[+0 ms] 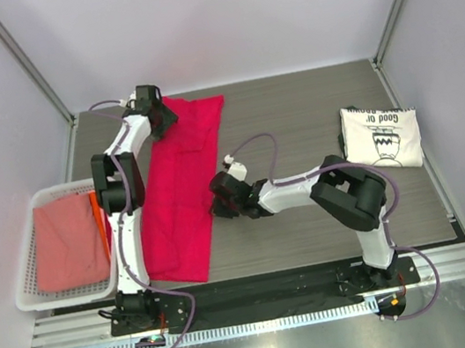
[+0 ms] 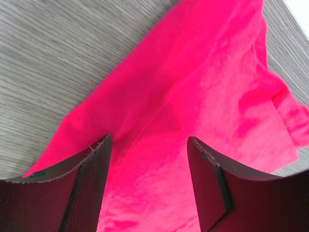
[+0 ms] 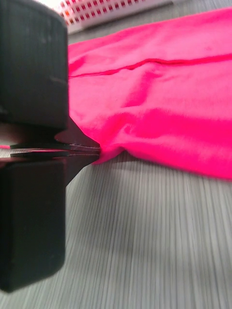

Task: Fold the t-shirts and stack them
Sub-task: Fold the tshirt

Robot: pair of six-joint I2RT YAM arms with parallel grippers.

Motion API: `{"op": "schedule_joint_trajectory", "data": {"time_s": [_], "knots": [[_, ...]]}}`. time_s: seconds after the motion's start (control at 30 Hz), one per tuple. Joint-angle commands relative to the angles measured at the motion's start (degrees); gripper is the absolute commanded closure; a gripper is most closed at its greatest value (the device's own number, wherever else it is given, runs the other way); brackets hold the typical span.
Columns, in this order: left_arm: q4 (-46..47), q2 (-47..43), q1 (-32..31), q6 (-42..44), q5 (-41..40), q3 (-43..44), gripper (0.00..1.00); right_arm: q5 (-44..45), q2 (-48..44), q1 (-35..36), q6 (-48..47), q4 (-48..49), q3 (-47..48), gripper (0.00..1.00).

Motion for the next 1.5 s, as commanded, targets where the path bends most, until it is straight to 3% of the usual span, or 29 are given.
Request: {"op": "schedule_joint_trajectory", "data": {"time_s": [0.0,0.33,0.37,0.43,0.5,0.53,0.67,0.9,0.97,1.03,1.07,1.2,1.47], "knots": [[-0.3,-1.6,-2.9,-2.9,1.7,-2.3,0.35,1.2,-6.1,-3.6,-2.9,-3.0,-6.5,0.99],[4.8,1.0,-11.5,-13.1,-2.8,-2.1,0.35,-1.9,-23.5,-14.4,-5.8,-1.8,-26.3,0.99],[4.8,1.3,-12.4,-14.1,-3.9,-1.8,0.35,-2.3,-25.0,-15.7,-6.8,-1.9,-27.6,0.97],[5.6,1.3,-13.0,-15.5,-5.0,-1.6,0.35,-3.4,-26.5,-15.9,-8.9,-2.9,-27.0,0.82],[5.8,0.9,-12.9,-15.7,-6.6,-1.6,0.35,-5.8,-25.9,-15.4,-10.8,-5.2,-25.0,0.54],[5.8,0.5,-12.6,-15.3,-6.8,-1.7,0.34,-6.4,-25.2,-14.9,-10.9,-4.9,-24.7,0.51],[5.2,-0.4,-11.6,-12.9,-6.7,-1.3,0.34,-7.7,-21.5,-12.4,-8.5,2.0,-23.8,0.49],[4.7,-0.6,-9.2,-11.3,-5.7,-2.7,0.34,-8.8,-9.7,-7.8,-5.2,4.6,-12.5,0.48],[4.8,-0.8,-8.8,-11.0,-5.7,-2.9,0.34,-9.4,-7.6,-7.8,-4.6,4.7,-10.7,0.48],[4.9,-0.9,-8.6,-10.7,-5.7,-3.0,0.34,-9.5,-4.9,-7.7,-4.4,4.2,-8.5,0.55],[4.9,-0.9,-8.6,-10.6,-5.8,-2.8,0.34,-9.5,-4.2,-8.0,-4.4,3.6,-7.9,0.7],[4.8,-1.0,-8.6,-10.9,-5.4,-2.8,0.34,-9.1,-6.4,-10.8,-4.5,3.5,-11.2,0.99],[5.5,-2.1,-11.8,-18.7,-8.3,-6.2,0.35,-20.3,-14.7,-23.1,-13.6,0.9,-19.6,0.99]]}}
